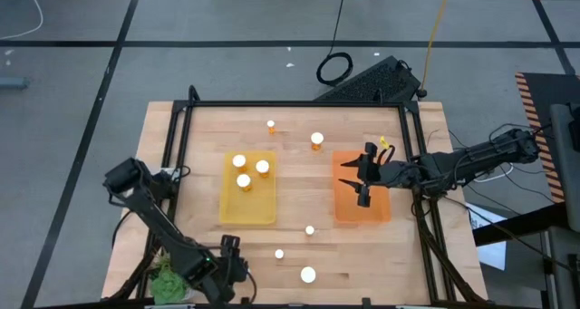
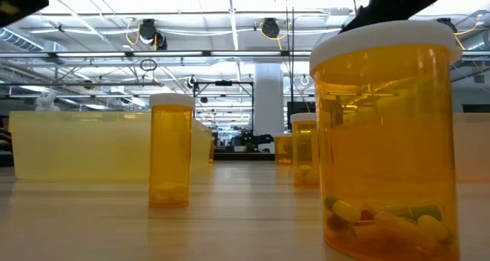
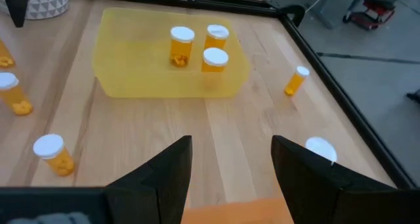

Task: Pick and place medicine bottles into bin by pill shape (circle, oval)
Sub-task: Put the small orange pill bottle into the orange bin

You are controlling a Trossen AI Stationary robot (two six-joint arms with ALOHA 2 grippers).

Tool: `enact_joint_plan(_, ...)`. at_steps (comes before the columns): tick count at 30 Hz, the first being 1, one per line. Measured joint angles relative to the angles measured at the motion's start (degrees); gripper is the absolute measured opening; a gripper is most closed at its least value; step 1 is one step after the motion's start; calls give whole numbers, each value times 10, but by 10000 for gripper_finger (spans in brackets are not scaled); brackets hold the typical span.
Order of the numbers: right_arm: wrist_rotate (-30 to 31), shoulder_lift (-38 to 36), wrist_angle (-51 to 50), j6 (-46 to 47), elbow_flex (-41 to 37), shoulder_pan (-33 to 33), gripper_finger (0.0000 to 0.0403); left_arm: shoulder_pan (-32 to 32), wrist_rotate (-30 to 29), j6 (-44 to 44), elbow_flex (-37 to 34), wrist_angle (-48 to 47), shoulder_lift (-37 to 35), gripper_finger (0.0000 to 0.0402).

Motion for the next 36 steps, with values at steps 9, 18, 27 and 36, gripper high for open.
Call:
enact_joint_plan(9,0,0,7,-16,0,0,203,2,-4,13,-73,130,3,239)
enact_joint_plan(18,0,0,11,-21,0,0,203,6,-16,37,-164,305,3,239)
enact_joint_plan(27,0,0,10,-20,0,0,203,7,-52,79,-248,460,3,239)
enact_joint_plan(36,0,0,9,-12,0,0,203,7,-61,122,-279,512,2,159)
